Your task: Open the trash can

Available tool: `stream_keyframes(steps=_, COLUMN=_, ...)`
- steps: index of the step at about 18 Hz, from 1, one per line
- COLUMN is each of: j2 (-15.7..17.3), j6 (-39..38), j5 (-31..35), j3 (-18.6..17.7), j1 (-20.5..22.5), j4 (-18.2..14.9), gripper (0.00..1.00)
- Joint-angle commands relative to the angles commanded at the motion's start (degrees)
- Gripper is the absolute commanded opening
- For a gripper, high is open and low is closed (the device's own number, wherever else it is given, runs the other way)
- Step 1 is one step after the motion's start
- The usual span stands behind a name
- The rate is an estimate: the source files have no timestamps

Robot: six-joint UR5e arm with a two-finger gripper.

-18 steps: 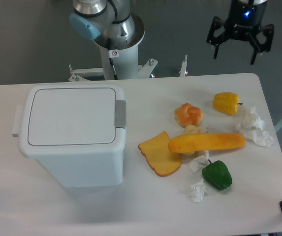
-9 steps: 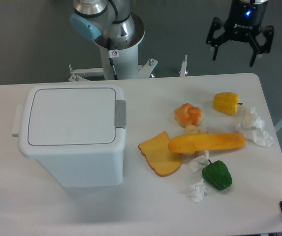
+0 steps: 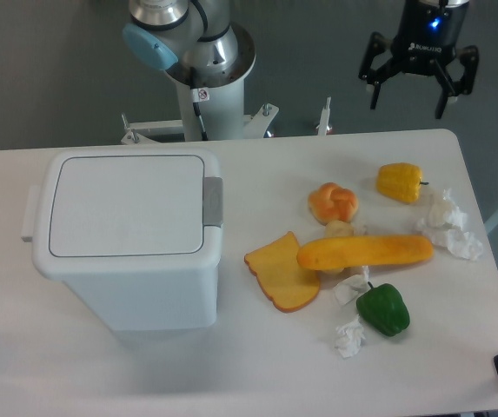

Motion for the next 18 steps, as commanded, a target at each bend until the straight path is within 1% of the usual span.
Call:
stream_keyframes(steps=3, j2=-0.6, j6=-11.4, j5=-5.9, j3=0.1, j1=0.0, j4=0.8, gripper=1.00)
stream_keyframes(steps=5, j2=-0.7, j6=-14.9, j5=-9.8, j3=0.0, j1=0.0, j4=0.8, gripper=1.00)
stream_keyframes(steps=7, j2=-0.7, j6=-16.6, j5=-10.4, j3=0.0, j1=-0.2, j4=0.8, gripper=1.00)
stream_keyframes(steps=9, j2=-1.1, j6=-19.2, j5=-10.7, j3=0.3, j1=-1.9, j4=1.1, gripper=1.00)
stream_keyframes(steps=11, j2=-1.7, j6=-22.3, j5=-10.7, j3=0.4, j1=-3.3, j4=2.5, gripper=1.00)
stream_keyframes(steps=14, j2=-2.6, j6=-29.4, j5=-10.8, j3=0.4, j1=-5.7, j4=4.9, gripper=1.00)
stream_keyframes(steps=16, j2=-3.2, j6=-32.9, j5=-11.0, j3=0.4, j1=-6.3, j4=5.7, gripper=1.00)
stream_keyframes(steps=18, j2=-3.2, j6=-33.6, j5=-13.5, j3=0.4, j1=-6.3, j4=5.7, gripper=1.00)
